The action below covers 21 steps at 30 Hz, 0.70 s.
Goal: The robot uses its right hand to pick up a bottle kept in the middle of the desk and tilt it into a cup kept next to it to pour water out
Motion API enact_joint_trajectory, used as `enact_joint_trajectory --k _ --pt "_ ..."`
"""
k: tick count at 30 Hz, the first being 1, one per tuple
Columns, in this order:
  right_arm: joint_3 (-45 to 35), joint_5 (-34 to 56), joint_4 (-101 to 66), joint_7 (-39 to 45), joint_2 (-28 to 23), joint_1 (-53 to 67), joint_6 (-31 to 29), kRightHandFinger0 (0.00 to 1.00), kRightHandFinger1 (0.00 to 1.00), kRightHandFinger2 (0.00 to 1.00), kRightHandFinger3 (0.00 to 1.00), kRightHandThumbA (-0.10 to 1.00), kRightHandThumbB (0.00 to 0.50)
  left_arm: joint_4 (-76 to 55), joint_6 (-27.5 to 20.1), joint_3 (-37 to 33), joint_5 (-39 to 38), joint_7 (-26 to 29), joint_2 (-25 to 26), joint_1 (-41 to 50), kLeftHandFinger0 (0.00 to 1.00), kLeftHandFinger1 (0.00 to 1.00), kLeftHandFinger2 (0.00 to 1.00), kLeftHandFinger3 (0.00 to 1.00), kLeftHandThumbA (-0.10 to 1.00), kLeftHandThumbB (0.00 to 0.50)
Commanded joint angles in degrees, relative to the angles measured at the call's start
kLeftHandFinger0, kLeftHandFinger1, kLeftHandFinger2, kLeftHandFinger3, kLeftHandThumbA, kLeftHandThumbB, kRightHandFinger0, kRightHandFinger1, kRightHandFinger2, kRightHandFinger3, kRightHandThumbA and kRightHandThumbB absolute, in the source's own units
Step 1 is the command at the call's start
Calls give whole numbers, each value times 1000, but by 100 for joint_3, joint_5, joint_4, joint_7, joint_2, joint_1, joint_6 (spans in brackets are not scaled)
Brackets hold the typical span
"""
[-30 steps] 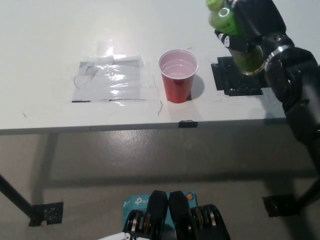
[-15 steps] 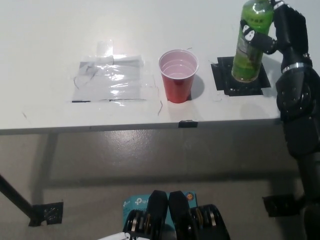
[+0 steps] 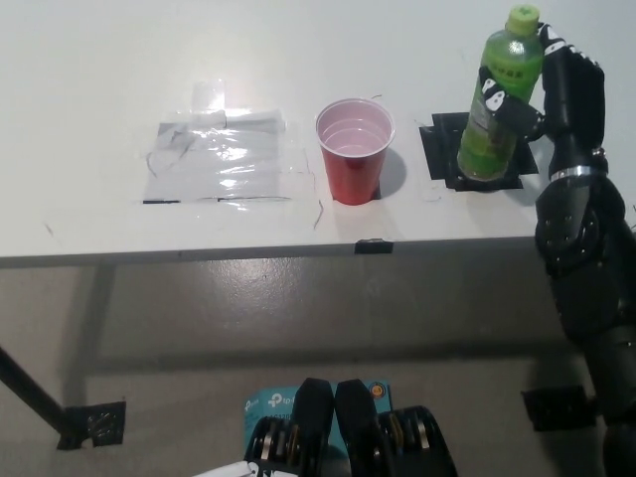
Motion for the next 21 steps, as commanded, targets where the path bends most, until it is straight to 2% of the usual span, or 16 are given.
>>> enact_joint_trajectory --k 1,10,14,15,18,19,21 --pt "313 -32 -76 -1534 -96 -308 -1031 0 0 0 219 -100 30 -290 83 130 6 -43 201 -21 1000 1000 1000 1000 363 500" --pt "617 36 74 -1656 -216 -270 -953 0 0 0 225 -100 57 -303 83 147 28 -80 218 -73 1000 1000 1000 1000 371 500" --pt "741 70 73 -1598 -238 -229 -721 0 0 0 274 -100 49 -293 83 141 19 -82 223 -80 1000 1000 1000 1000 372 500" --pt "721 170 24 -1375 -221 -205 -550 0 0 7 340 -100 49 -267 83 139 -16 -88 233 -83 1000 1000 1000 1000 388 500" --pt "766 208 67 -1300 -243 -211 -519 0 0 11 385 -100 52 -268 83 144 -29 -86 232 -83 1000 1000 1000 1000 376 500" --pt "732 312 -63 -886 -219 -160 -186 0 0 26 512 -100 30 -305 83 147 38 -66 219 -76 1000 1000 1000 1000 376 500" --pt "742 366 -179 -518 -219 -119 108 0 0 38 692 -100 1 -304 83 152 10 -42 219 -63 1000 1000 1000 1000 375 500"
